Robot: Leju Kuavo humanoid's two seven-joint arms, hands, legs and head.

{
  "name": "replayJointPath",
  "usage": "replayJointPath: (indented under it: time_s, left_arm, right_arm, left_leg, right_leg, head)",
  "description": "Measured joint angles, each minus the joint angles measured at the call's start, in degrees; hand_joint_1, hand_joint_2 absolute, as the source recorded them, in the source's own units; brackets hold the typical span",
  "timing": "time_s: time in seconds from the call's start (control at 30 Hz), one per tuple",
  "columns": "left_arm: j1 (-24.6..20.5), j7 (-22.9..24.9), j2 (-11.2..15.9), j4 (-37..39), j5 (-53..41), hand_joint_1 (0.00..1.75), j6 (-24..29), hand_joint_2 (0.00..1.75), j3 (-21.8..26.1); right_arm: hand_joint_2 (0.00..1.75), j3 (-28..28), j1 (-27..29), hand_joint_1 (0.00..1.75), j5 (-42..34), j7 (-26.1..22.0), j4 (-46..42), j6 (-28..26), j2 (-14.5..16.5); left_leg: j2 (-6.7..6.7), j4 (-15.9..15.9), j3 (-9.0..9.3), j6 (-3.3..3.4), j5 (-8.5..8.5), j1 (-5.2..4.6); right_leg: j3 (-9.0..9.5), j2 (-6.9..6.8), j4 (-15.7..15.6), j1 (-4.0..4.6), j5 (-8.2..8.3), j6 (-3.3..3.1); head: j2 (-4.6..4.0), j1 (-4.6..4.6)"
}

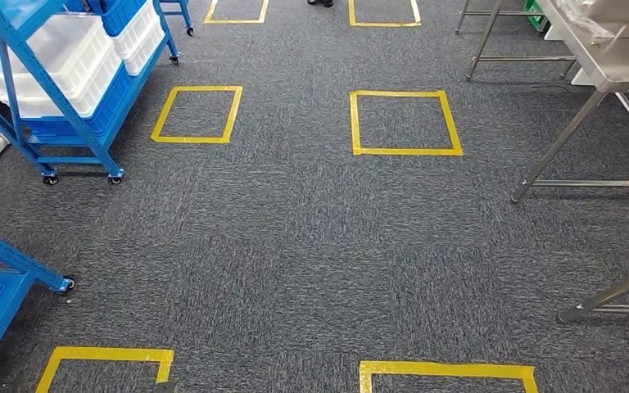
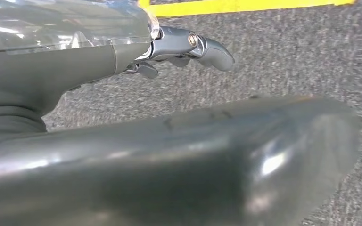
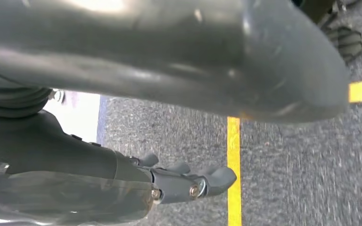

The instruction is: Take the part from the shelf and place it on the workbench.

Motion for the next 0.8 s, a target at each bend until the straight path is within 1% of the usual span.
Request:
replayJointPath:
  time_s: [0.03, 0.07, 0.1, 0.13, 0.17, 0.2, 0.23, 0.27, 0.3, 0.33, 0.37, 0.4, 0.43, 0.47, 0.5, 0.53, 0.57, 0.6, 0.63, 0.67, 0.7, 0.73, 0.77, 0.8]
  left_arm:
    - [-0.1, 0.1, 0.0, 0.0, 0.0, 0.00, 0.1, 0.00, 0.0]
    - [-0.2, 0.1, 0.0, 0.0, 0.0, 0.00, 0.1, 0.00, 0.0]
    - [-0.2, 0.2, 0.0, 0.0, 0.0, 0.00, 0.2, 0.00, 0.0]
    - [-0.3, 0.3, 0.0, 0.0, 0.0, 0.00, 0.2, 0.00, 0.0]
    - [-0.3, 0.3, 0.0, 0.0, 0.0, 0.00, 0.2, 0.00, 0.0]
    - [-0.2, 0.4, 0.0, 0.0, 0.0, 0.00, 0.3, 0.00, 0.0]
    - [-0.1, 0.5, 0.0, 0.0, 0.0, 0.00, 0.3, 0.00, 0.0]
    - [-0.1, 0.5, 0.0, 0.0, 0.0, 0.00, 0.3, 0.00, 0.0]
    - [-0.2, 0.5, 0.0, 0.0, 0.0, 0.00, 0.3, 0.00, 0.0]
    - [-0.3, 0.5, 0.0, 0.0, 0.0, 0.00, 0.4, 0.00, 0.0]
    - [-0.3, 0.6, 0.0, 0.0, 0.0, 0.00, 0.4, 0.00, 0.0]
    - [-0.3, 0.6, 0.0, 0.0, 0.0, 0.00, 0.4, 0.00, 0.0]
    - [-0.2, 0.6, 0.0, 0.0, 0.0, 0.00, 0.5, 0.00, 0.0]
    - [0.0, 0.7, 0.0, 0.0, 0.0, 0.00, 0.5, 0.00, 0.0]
    - [0.1, 0.7, 0.0, 0.0, 0.1, 0.00, 0.6, 0.00, 0.0]
    - [0.1, 0.7, 0.0, 0.0, 0.1, 0.00, 0.6, 0.00, 0.0]
    - [0.0, 0.7, 0.0, 0.0, 0.1, 0.00, 0.6, 0.00, 0.0]
    - [-0.1, 0.7, 0.0, 0.0, 0.1, 0.00, 0.7, 0.00, 0.0]
    - [-0.1, 0.7, 0.1, 0.0, 0.1, 0.00, 0.7, 0.00, 0.0]
    - [-0.1, 0.7, 0.1, 0.0, 0.1, 0.00, 0.7, 0.00, 0.0]
    - [-0.1, 0.7, 0.1, 0.0, 0.1, 0.00, 0.7, 0.00, 0.0]
    - [-0.1, 0.7, 0.0, 0.0, 0.1, 0.00, 0.7, 0.00, 0.0]
    - [0.0, 0.7, 0.0, 0.0, 0.1, 0.00, 0.7, 0.00, 0.0]
    - [-0.1, 0.7, 0.0, 0.0, 0.1, 0.00, 0.7, 0.00, 0.0]
  right_arm:
    - [0.00, 0.1, 0.1, 0.00, 0.1, 0.1, 0.0, 0.7, 0.0]
    - [0.00, 0.2, 0.2, 0.00, 0.2, 0.1, 0.0, 1.5, 0.0]
    - [0.00, 0.3, 0.3, 0.00, 0.3, 0.3, 0.0, 2.3, 0.0]
    - [0.00, 0.4, 0.4, 0.00, 0.5, 0.5, 0.0, 3.1, 0.0]
    - [0.00, 0.5, 0.4, 0.00, 0.6, 0.6, 0.1, 3.7, 0.0]
    - [0.00, 0.7, 0.4, 0.00, 0.7, 0.7, 0.1, 4.2, 0.1]
    - [0.00, 0.8, 0.4, 0.00, 0.7, 0.7, 0.1, 4.6, 0.1]
    - [0.00, 0.9, 0.3, 0.00, 0.8, 0.7, 0.1, 5.1, 0.2]
    - [0.00, 1.0, 0.3, 0.00, 0.8, 0.8, 0.1, 5.6, 0.3]
    - [0.00, 1.0, 0.3, 0.00, 0.9, 0.8, 0.1, 6.4, 0.3]
    - [0.00, 1.1, 0.3, 0.00, 1.0, 0.9, 0.1, 7.3, 0.3]
    - [0.00, 1.2, 0.2, 0.00, 1.2, 1.0, 0.2, 8.2, 0.4]
    - [0.00, 1.3, 0.0, 0.00, 1.4, 1.0, 0.2, 8.8, 0.4]
    - [0.00, 1.4, -0.2, 0.00, 1.6, 1.1, 0.2, 9.2, 0.5]
    - [0.00, 1.6, -0.2, 0.00, 1.8, 1.2, 0.2, 9.4, 0.5]
    - [0.00, 1.7, -0.2, 0.00, 1.8, 1.2, 0.2, 9.5, 0.5]
    - [0.00, 1.8, -0.1, 0.00, 1.9, 1.2, 0.2, 9.6, 0.6]
    - [0.00, 1.8, 0.1, 0.00, 1.9, 1.3, 0.3, 9.6, 0.6]
    - [0.00, 1.9, 0.2, 0.00, 1.9, 1.3, 0.3, 9.7, 0.7]
    - [0.00, 2.0, 0.3, 0.00, 2.0, 1.3, 0.3, 9.7, 0.7]
    - [0.00, 2.0, 0.4, 0.00, 2.0, 1.3, 0.4, 9.7, 0.7]
    - [0.00, 2.1, 0.4, 0.00, 2.1, 1.3, 0.4, 9.7, 0.7]
    - [0.00, 2.2, 0.4, 0.00, 2.1, 1.3, 0.4, 9.7, 0.7]
    - [0.00, 2.3, 0.5, 0.00, 2.1, 1.4, 0.4, 9.6, 0.7]
  left_leg:
    - [1.49, 2.4, -1.11, -0.16, -1.51, -0.05]
    - [3.16, 5.9, -2.71, -0.29, -3.46, -0.02]
    - [4.14, 9.9, -4.52, -0.46, -5.34, 0.08]
    - [4.69, 13.2, -6.00, -0.65, -6.61, 0.21]
    - [5.00, 14.6, -6.55, -0.77, -6.81, 0.31]
    - [5.28, 13.8, -5.93, -0.82, -5.93, 0.37]
    - [5.81, 10.6, -4.11, -0.75, -4.21, 0.38]
    - [6.97, 6.2, -1.63, -0.58, -2.41, 0.34]
    - [8.07, 2.3, 0.49, -0.32, -1.10, 0.17]
    - [8.88, -0.5, 1.93, -0.01, -0.34, 0.00]
    - [9.25, -1.7, 2.47, 0.28, -0.18, -0.18]
    - [8.83, -1.8, 2.36, 0.56, -0.18, -0.38]
    - [8.25, -2.0, 2.29, 0.87, -0.04, -0.38]
    - [7.74, -2.3, 2.39, 1.18, 0.18, -0.31]
    - [7.26, -2.6, 2.54, 1.54, 0.44, -0.19]
    - [6.71, -2.9, 2.66, 1.88, 0.73, -0.03]
    - [6.16, -3.0, 2.71, 2.10, 0.94, 0.01]
    - [5.50, -3.0, 2.60, 2.25, 1.03, -0.02]
    - [4.73, -3.0, 2.50, 2.33, 1.08, -0.08]
    - [3.93, -2.9, 2.49, 2.32, 1.08, -0.11]
    - [3.10, -2.8, 2.50, 2.26, 1.04, -0.11]
    - [2.28, -2.6, 2.54, 2.15, 0.96, -0.07]
    - [1.49, -2.4, 2.56, 1.98, 0.85, -0.02]
    - [0.76, -2.1, 2.43, 1.73, 0.69, -0.05]
  right_leg:
    - [0.06, -0.78, -0.3, -0.05, 0.13, -0.37]
    - [0.08, -1.56, -0.3, 0.15, 0.13, -0.59]
    - [0.05, -2.37, -0.3, 0.33, 0.10, -0.72]
    - [0.04, -3.21, -0.3, 0.49, 0.06, -0.79]
    - [0.03, -3.99, -0.3, 0.61, 0.01, -0.81]
    - [0.08, -4.75, -0.3, 0.67, -0.04, -0.79]
    - [0.18, -5.44, -0.3, 0.71, -0.12, -0.72]
    - [0.35, -6.09, -0.2, 0.77, -0.22, -0.59]
    - [0.52, -6.71, -0.2, 0.90, -0.36, -0.38]
    - [0.66, -7.21, -0.2, 1.01, -0.49, -0.11]
    - [0.78, -7.67, -0.1, 1.07, -0.59, 0.18]
    - [0.87, -8.11, -0.2, 1.07, -0.64, 0.47]
    - [1.00, -8.54, -0.2, 1.04, -0.67, 0.78]
    - [1.06, -8.18, 0.0, 0.89, -0.93, 1.10]
    - [0.89, -7.14, 0.6, 0.78, -1.56, 1.40]
    - [-0.01, -5.50, 2.8, 0.65, -3.04, 1.64]
    - [-1.50, -3.64, 6.0, 0.46, -4.97, 1.81]
    - [-3.49, -2.47, 10.1, 0.40, -6.99, 1.90]
    - [-5.51, -1.86, 14.1, 0.34, -8.53, 1.99]
    - [-6.70, -1.73, 16.3, 0.30, -8.77, 2.06]
    - [-6.97, -1.64, 16.4, 0.25, -7.83, 2.10]
    - [-6.11, -1.44, 14.1, 0.15, -5.83, 2.11]
    - [-4.51, -0.82, 10.3, -0.02, -3.39, 2.10]
    - [-2.89, 0.54, 6.4, -0.17, -1.65, 2.04]
  head:
    - [0.00, -0.01]
    - [0.00, -0.01]
    - [0.00, -0.01]
    - [0.00, -0.01]
    - [0.00, -0.01]
    - [0.00, -0.01]
    - [0.00, -0.01]
    - [0.00, -0.01]
    - [0.01, -0.01]
    - [0.00, -0.01]
    - [0.00, -0.01]
    - [0.00, -0.01]
    - [0.00, -0.01]
    - [0.00, -0.01]
    - [0.00, -0.01]
    - [0.01, -0.01]
    - [0.00, 0.00]
    - [0.00, 0.00]
    - [0.01, 0.00]
    - [0.01, 0.01]
    - [0.01, 0.01]
    - [0.01, 0.01]
    - [0.00, 0.01]
    - [-0.01, 0.01]
